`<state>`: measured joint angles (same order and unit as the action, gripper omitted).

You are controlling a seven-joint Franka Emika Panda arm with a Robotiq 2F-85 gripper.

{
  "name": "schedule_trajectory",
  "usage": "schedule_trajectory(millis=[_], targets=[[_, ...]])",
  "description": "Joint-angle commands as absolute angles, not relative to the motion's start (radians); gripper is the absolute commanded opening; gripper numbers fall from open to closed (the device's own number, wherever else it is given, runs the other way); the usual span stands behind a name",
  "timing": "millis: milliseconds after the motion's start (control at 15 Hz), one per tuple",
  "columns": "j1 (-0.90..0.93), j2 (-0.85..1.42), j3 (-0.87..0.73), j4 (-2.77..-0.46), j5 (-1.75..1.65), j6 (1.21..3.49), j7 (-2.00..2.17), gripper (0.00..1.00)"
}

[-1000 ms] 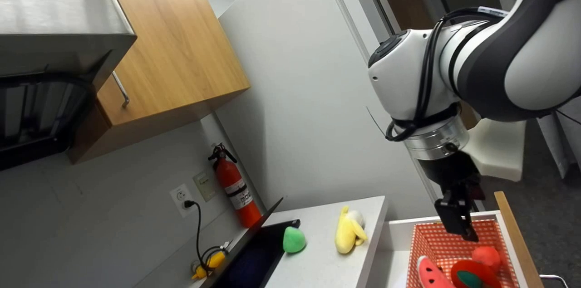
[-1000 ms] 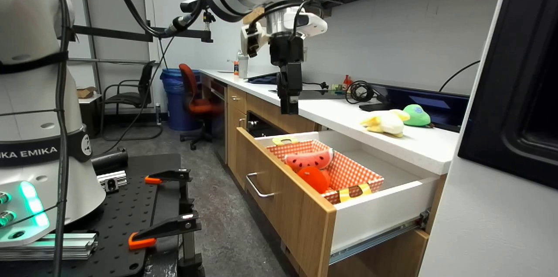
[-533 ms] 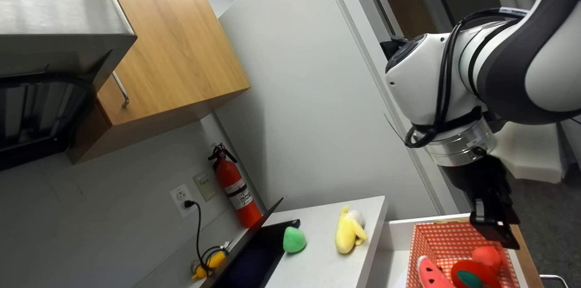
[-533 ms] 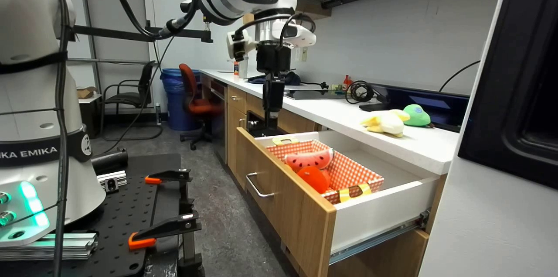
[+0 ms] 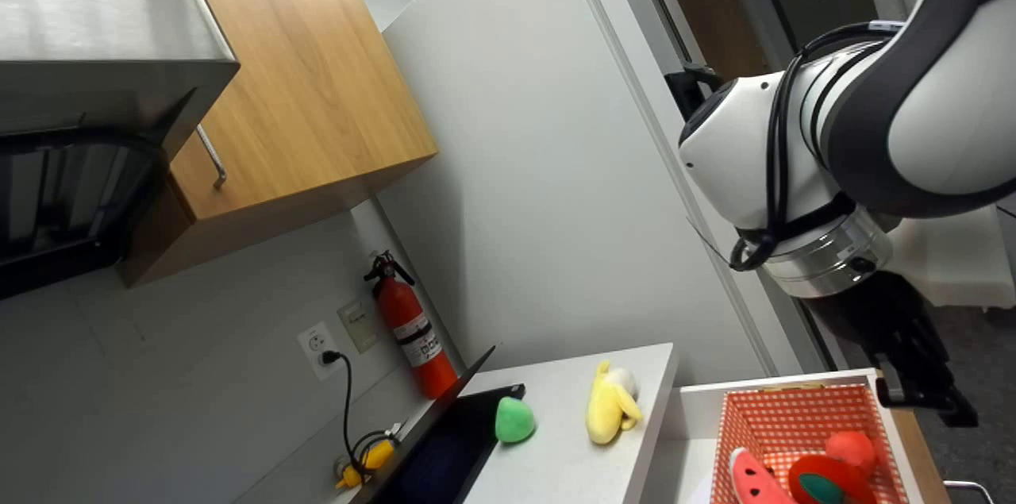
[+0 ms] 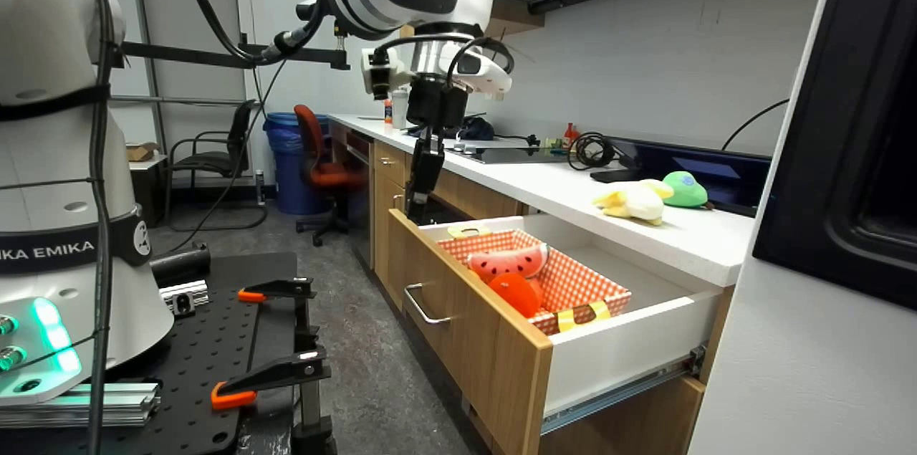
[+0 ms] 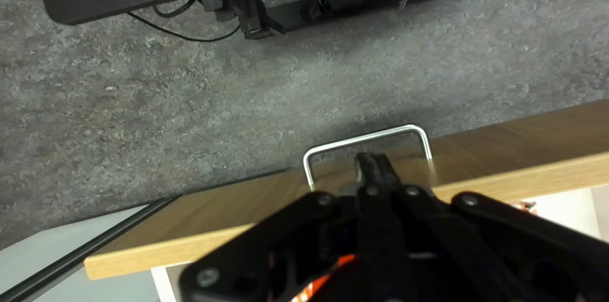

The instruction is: Open the top drawer, Pick up the watermelon plush toy from the countertop and put it in the basket. Pick up the banana plush toy from the basket in the drawer and put it on the countertop. Close the top drawer.

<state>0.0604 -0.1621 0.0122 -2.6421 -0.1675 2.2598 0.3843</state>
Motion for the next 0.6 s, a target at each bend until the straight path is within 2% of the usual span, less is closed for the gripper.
schedule_trajectory(millis=[0,533], targets=[[0.035,-0.118,0.020,-2.585,-0.121,2.177,0.326,0.00],[0.033,0.035,0.016,-2.475,-0.128,2.143,0.330,0.00]])
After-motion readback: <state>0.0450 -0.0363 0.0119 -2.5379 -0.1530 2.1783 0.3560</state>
